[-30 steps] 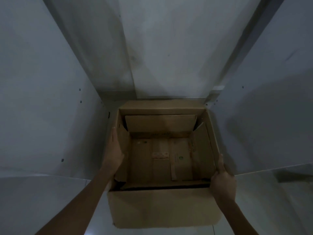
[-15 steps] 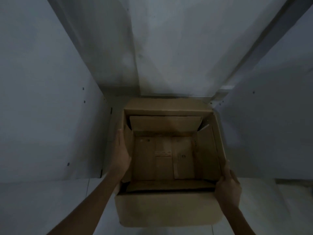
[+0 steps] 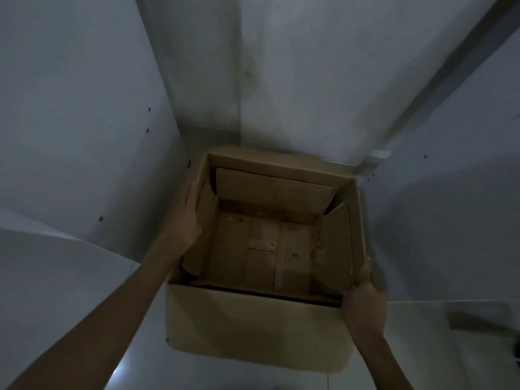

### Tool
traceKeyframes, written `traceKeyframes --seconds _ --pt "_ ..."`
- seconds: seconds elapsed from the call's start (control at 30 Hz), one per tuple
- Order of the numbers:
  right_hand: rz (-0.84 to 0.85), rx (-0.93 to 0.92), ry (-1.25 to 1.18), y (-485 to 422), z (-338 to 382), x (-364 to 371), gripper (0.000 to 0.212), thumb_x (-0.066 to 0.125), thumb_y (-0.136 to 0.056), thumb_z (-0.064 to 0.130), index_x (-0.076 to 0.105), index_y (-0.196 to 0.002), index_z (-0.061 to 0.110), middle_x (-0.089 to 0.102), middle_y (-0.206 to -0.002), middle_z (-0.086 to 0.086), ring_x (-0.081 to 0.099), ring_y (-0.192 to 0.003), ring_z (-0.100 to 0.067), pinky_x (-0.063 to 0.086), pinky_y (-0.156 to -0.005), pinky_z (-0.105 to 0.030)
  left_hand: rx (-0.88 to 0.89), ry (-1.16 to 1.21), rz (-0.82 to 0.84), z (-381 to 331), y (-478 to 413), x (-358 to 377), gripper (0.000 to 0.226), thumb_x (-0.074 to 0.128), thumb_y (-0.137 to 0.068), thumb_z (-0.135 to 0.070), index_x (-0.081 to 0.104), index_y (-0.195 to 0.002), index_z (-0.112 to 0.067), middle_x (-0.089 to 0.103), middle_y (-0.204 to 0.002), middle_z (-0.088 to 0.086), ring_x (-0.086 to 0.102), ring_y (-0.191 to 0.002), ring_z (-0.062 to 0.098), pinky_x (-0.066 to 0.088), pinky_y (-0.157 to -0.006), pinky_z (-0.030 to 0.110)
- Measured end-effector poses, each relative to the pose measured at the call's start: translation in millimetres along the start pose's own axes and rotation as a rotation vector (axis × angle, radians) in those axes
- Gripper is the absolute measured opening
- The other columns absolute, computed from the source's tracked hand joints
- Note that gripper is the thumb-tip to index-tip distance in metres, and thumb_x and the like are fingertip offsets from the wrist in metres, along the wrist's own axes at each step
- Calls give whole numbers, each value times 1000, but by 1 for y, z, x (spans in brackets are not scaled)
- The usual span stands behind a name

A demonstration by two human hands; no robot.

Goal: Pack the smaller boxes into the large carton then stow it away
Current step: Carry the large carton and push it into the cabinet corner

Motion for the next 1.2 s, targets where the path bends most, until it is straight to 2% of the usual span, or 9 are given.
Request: traceKeyframes --seconds 0.13,0.2,0.33,0.53,0.77,0.83,0.97,1.07,1.2 --pt "-66 64 -99 -21 -7 -2 35 50 -91 16 52 -122 0 67 -88 -29 64 -78 -41 44 -60 -35 -28 -53 -59 9 11 -2 78 55 -86 -9 9 -149 -10 38 -141 25 51 -110 41 49 -88 49" --pt "-76 74 -166 -43 -10 -1 33 50 -92 25 60 -104 -4 66 -88 -29 64 -80 -40 48 -67 -38 -75 -71 -70 15 24 1 75 54 -87 -13 11 -149 -11 40 -139 24 53 -102 40 50 -80 44" --pt "-63 -137 -319 -83 1 -3 26 49 -93 22 60 -101 0 60 -80 -21 60 -76 -36 36 -63 -32 -188 -64 -89 28 57 5 68 54 -90 -28 18 -148 -16 35 -146 17 46 -118 40 47 -92 47" --pt "76 -236 -479 -150 25 -9 40 37 -99 34 57 -118 6 60 -120 -21 56 -100 -30 37 -79 -33 -538 199 -248 41 107 14 76 49 -88 -52 23 -145 -9 26 -151 22 24 -137 40 24 -110 51" --pt "163 -80 -700 -218 36 -12 55 34 -98 44 59 -119 0 54 -132 -25 51 -119 -39 39 -99 -42 -1006 636 -421 35 129 23 100 53 -81 -60 6 -147 -1 14 -155 21 18 -141 37 17 -116 48" --pt "169 -34 -731 -228 40 -11 56 36 -96 46 58 -120 0 54 -131 -23 53 -116 -38 40 -99 -44 -968 725 -395 37 127 30 93 50 -83 -59 11 -147 -3 16 -155 19 21 -140 35 20 -115 47" --pt "217 -88 -763 -240 60 -12 28 44 -93 30 66 -92 12 58 -104 -16 55 -78 -29 42 -70 -33 -811 825 -432 39 126 38 83 44 -89 -54 9 -149 -8 15 -158 10 23 -142 28 20 -114 39" --pt "188 -34 -895 -247 69 -7 37 52 -90 31 62 -115 6 61 -120 -19 60 -99 -32 49 -87 -44 -751 837 -498 31 129 40 84 41 -94 -45 -13 -146 -8 22 -156 8 27 -140 27 22 -105 28" --pt "168 37 -963 -247 78 -9 36 61 -84 24 63 -116 6 63 -120 -18 61 -94 -30 51 -88 -49 -714 800 -561 19 131 37 83 38 -97 -37 -24 -143 -7 26 -153 10 31 -136 28 25 -99 27"
Point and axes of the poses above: each hand's wrist, its own y-axis away from the middle knuckle, its own x-axis out of the palm, z = x × y, the point moved 4 cm from there along -y, towards the middle knuckle
